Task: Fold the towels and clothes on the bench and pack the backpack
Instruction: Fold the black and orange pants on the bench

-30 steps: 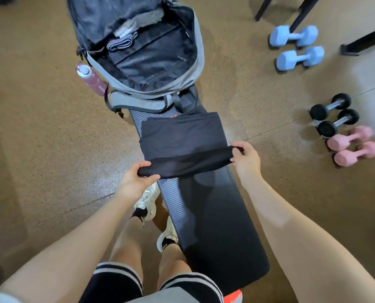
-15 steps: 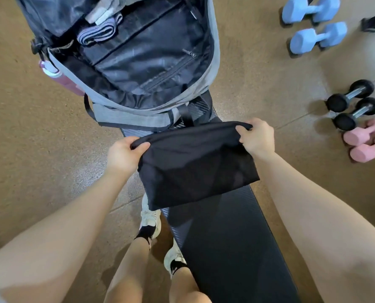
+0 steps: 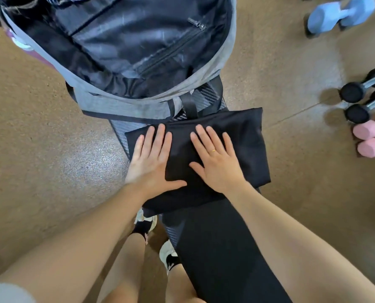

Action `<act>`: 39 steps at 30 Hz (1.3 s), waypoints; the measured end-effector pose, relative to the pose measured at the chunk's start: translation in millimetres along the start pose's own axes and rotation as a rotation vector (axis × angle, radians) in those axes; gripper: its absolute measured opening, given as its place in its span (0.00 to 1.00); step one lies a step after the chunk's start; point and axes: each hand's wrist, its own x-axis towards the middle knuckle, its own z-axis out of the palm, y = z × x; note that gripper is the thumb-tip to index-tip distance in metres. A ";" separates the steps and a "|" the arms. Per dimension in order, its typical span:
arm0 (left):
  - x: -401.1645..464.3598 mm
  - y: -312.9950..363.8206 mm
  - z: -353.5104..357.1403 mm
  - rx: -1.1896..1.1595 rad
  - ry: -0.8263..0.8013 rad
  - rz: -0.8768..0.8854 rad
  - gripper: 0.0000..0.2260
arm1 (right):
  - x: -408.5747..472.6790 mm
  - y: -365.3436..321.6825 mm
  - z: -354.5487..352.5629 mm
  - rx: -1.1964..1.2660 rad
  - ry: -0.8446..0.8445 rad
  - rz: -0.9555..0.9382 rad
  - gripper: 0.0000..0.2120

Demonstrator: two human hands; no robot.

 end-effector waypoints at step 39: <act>-154.8 23.0 -80.7 -0.971 -0.033 -0.217 0.11 | -168.4 46.0 -107.5 0.933 -0.545 0.419 0.10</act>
